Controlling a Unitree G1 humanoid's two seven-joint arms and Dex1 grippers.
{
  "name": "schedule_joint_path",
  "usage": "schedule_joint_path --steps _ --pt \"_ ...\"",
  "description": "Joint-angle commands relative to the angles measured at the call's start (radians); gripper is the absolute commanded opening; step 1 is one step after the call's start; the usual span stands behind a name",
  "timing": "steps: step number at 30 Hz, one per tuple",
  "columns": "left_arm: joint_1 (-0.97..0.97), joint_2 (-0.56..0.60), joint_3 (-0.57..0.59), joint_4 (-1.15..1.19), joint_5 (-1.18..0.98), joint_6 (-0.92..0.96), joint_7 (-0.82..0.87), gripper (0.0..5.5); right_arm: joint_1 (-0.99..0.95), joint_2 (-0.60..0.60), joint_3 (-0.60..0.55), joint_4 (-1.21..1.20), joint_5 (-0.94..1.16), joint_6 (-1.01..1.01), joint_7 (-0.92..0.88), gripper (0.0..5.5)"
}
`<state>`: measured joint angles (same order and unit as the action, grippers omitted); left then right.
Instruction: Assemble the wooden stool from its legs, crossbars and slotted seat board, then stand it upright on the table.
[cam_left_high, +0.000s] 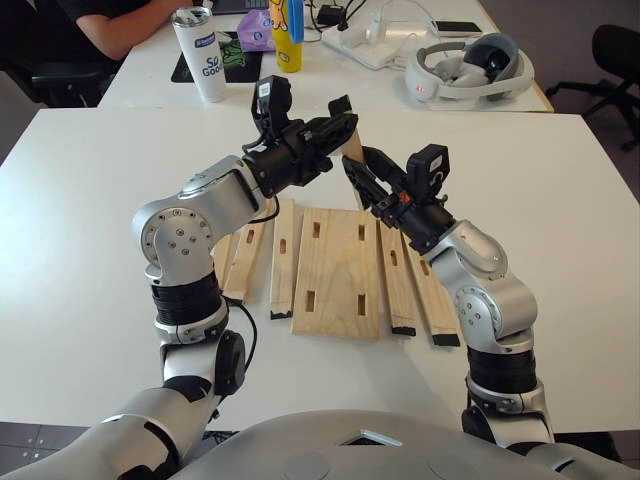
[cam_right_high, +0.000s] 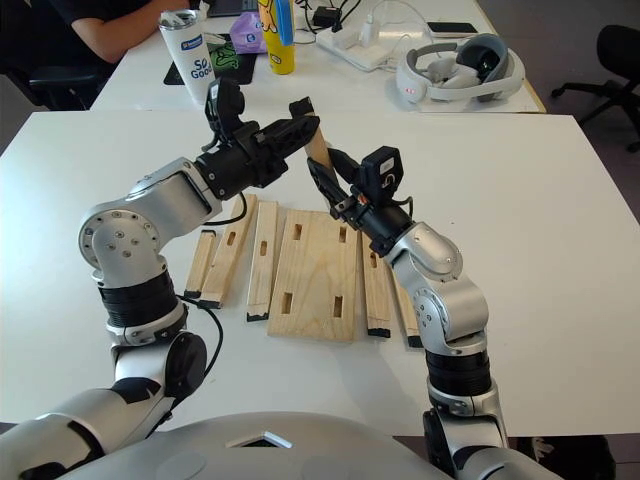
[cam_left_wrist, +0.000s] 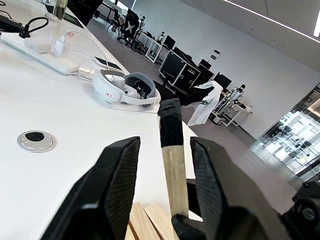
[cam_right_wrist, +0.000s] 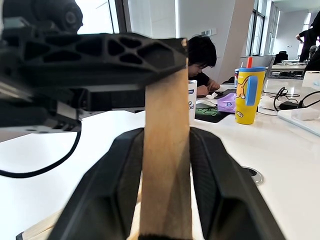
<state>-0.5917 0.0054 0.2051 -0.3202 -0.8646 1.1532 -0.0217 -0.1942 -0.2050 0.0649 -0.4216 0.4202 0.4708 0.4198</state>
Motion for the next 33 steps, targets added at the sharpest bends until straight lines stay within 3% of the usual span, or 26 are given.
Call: schedule_joint_path --steps 1,6,14,15,18,27,33 --pt "0.011 0.005 -0.007 -0.013 -0.012 0.017 0.012 1.16 0.006 -0.004 0.002 -0.01 0.007 -0.01 0.01 1.32" --pt "0.005 0.003 -0.012 -0.007 -0.019 0.015 0.017 0.44 0.009 -0.004 0.003 -0.01 0.005 -0.013 0.008 1.32" --pt "0.011 -0.024 0.009 -0.005 -0.004 -0.059 0.046 0.44 0.018 -0.014 0.01 0.009 -0.019 -0.007 -0.001 1.32" --pt "0.018 -0.017 -0.002 -0.016 0.011 -0.07 0.043 0.44 0.019 -0.014 0.006 0.013 -0.021 -0.006 -0.004 1.69" --pt "0.05 -0.003 -0.033 -0.048 0.057 -0.115 0.039 0.44 0.017 -0.018 -0.007 0.027 -0.027 0.005 -0.018 2.05" --pt "0.172 0.013 -0.013 -0.176 0.168 -0.225 0.122 0.44 0.072 -0.088 -0.017 0.095 -0.062 0.02 -0.006 2.05" --pt "0.378 -0.018 0.004 -0.27 0.215 -0.268 0.196 0.44 0.089 -0.092 -0.048 0.143 -0.11 -0.006 -0.047 2.05"
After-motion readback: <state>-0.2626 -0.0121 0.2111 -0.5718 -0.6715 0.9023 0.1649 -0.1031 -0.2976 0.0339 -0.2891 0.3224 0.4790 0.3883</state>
